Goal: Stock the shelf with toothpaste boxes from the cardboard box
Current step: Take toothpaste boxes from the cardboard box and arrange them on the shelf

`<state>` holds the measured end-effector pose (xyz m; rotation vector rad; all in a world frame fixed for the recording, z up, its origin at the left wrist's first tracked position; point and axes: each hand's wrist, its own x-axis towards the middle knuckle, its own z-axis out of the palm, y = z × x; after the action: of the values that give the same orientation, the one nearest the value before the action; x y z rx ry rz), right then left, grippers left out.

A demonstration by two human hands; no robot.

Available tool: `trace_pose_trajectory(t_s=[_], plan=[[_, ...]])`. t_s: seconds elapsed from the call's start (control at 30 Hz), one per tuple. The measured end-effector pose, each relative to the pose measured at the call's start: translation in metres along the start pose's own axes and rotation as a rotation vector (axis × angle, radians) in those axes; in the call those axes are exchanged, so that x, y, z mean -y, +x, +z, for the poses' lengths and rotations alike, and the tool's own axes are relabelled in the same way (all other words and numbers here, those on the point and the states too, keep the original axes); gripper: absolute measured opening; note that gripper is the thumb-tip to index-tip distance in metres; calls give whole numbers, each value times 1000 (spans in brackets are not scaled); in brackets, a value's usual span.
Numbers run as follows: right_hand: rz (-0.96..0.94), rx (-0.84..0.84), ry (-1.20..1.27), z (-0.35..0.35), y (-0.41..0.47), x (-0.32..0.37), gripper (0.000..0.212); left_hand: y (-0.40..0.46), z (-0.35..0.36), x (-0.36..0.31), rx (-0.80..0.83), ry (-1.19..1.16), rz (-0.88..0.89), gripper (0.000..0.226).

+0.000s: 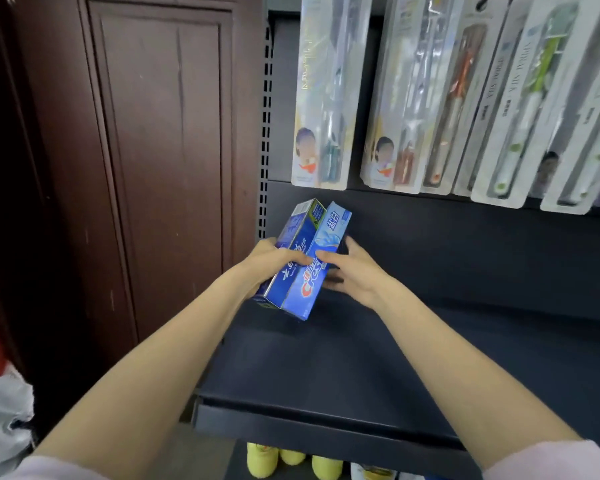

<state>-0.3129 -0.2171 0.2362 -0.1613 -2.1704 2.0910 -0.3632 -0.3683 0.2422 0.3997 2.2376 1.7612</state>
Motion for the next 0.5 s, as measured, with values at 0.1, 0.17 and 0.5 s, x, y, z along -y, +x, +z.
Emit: trace_pose_trajectory(t_s=[0.1, 0.17, 0.5], plan=[[-232, -219, -478, 2, 12, 5, 113, 12, -18, 1, -10, 217, 80, 52], [-384, -304, -841, -1, 22, 10, 118, 17, -29, 1, -24, 458, 141, 58], [-266, -187, -934, -9, 55, 8, 46, 36, -46, 5, -241, 1057, 414, 55]])
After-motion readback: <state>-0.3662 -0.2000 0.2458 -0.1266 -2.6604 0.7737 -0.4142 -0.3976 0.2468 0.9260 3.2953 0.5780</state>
